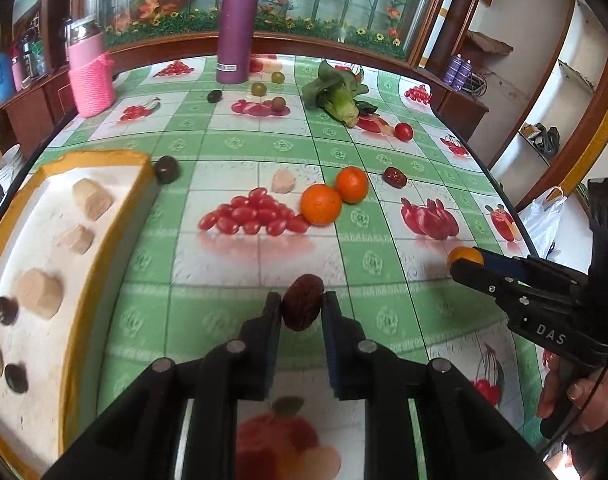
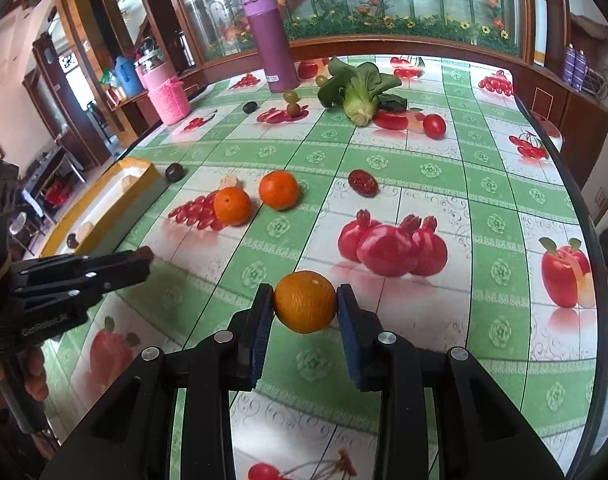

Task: Organize fruits
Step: 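Grasp an orange with the right tool while the left tool grasps a red date, then carry the orange and red date over the white tray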

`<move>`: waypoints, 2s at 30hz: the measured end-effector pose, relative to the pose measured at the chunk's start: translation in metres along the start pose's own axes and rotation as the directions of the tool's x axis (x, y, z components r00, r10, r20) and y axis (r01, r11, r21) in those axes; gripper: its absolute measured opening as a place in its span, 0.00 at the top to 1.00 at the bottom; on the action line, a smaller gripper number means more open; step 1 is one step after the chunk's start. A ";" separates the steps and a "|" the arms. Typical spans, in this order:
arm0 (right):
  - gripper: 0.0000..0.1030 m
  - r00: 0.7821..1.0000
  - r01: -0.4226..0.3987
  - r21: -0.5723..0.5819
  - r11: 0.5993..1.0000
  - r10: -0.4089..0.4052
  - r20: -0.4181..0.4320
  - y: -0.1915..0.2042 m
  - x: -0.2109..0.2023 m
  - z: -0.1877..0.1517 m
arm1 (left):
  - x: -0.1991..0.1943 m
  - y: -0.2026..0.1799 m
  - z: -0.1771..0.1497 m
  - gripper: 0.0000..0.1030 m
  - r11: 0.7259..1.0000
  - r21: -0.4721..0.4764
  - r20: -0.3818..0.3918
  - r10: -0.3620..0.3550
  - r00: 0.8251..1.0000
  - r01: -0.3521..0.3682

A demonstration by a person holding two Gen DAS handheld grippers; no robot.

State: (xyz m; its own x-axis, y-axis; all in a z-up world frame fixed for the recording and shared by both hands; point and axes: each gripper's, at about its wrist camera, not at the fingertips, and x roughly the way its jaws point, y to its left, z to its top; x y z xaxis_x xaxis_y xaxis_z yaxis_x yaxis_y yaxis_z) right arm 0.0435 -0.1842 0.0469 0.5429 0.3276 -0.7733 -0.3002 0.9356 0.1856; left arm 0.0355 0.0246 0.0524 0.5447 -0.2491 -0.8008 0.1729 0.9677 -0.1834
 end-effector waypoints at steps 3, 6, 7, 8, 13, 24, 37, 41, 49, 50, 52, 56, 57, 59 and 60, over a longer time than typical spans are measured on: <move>0.69 1.000 -0.002 0.002 1.000 0.002 -0.018 0.008 0.001 -0.006 | -0.014 0.008 -0.008 0.78 1.000 -0.011 0.010 0.003 1.000 -0.002; 0.69 1.000 -0.009 -0.006 1.000 0.009 -0.026 0.020 0.003 -0.009 | -0.028 0.018 -0.014 0.78 1.000 -0.028 0.028 0.000 1.000 0.000; 0.69 1.000 -0.015 -0.014 1.000 0.015 -0.028 0.026 0.004 -0.009 | -0.033 0.022 -0.015 0.78 0.999 -0.035 0.034 0.001 0.999 0.001; 0.69 0.999 -0.023 -0.023 0.999 0.022 -0.030 0.033 0.005 -0.007 | -0.036 0.025 -0.016 0.78 0.999 -0.042 0.039 0.002 0.999 -0.001; 0.69 0.998 -0.066 -0.073 0.995 0.064 -0.026 0.071 0.009 0.005 | -0.056 0.050 -0.022 0.78 0.997 -0.077 0.065 0.022 0.998 -0.017; 0.70 0.982 -0.188 -0.187 0.964 0.183 -0.043 0.166 0.033 0.047 | -0.097 0.132 -0.041 0.78 0.972 -0.206 0.102 0.136 0.985 -0.113; 0.70 0.966 -0.256 -0.292 0.922 0.231 -0.119 0.252 0.085 0.078 | -0.101 0.194 -0.072 0.78 0.947 -0.266 0.028 0.195 0.980 -0.181; 0.70 0.963 -0.258 -0.321 0.911 0.218 -0.156 0.265 0.101 0.075 | -0.094 0.188 -0.075 0.78 0.959 -0.249 0.018 0.144 0.989 -0.135; 0.70 0.969 -0.221 -0.384 0.897 0.159 -0.187 0.270 0.126 0.074 | -0.069 0.175 -0.073 0.78 0.972 -0.220 -0.024 0.082 0.996 -0.085; 0.70 0.970 -0.216 -0.389 0.896 0.153 -0.187 0.270 0.128 0.075 | -0.066 0.175 -0.073 0.78 0.972 -0.219 -0.032 0.078 0.996 -0.083; 0.70 0.972 -0.206 -0.397 0.894 0.140 -0.190 0.268 0.133 0.077 | -0.062 0.173 -0.073 0.78 0.973 -0.213 -0.044 0.076 0.996 -0.083; 0.70 0.971 -0.200 -0.405 0.892 0.126 -0.203 0.265 0.141 0.079 | -0.056 0.172 -0.072 0.78 0.975 -0.204 -0.056 0.080 0.995 -0.090; 0.70 0.971 -0.198 -0.409 0.891 0.122 -0.204 0.265 0.143 0.079 | -0.055 0.172 -0.072 0.78 0.975 -0.205 -0.058 0.080 0.995 -0.091; 0.70 0.973 -0.190 -0.424 0.886 0.113 -0.200 0.265 0.145 0.079 | -0.053 0.173 -0.071 0.78 0.974 -0.208 -0.062 0.082 0.995 -0.093; 0.70 0.974 -0.187 -0.434 0.881 0.110 -0.197 0.266 0.146 0.079 | -0.052 0.173 -0.071 0.78 0.973 -0.208 -0.066 0.083 0.994 -0.095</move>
State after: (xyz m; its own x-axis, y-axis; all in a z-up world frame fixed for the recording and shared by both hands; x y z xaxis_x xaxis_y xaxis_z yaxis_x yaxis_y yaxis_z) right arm 0.1046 0.1229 0.0316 0.3413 0.3958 -0.8526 -0.7068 0.7060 0.0449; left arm -0.0215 0.2080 0.0215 0.5016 -0.1646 -0.8493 -0.0543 0.9738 -0.2207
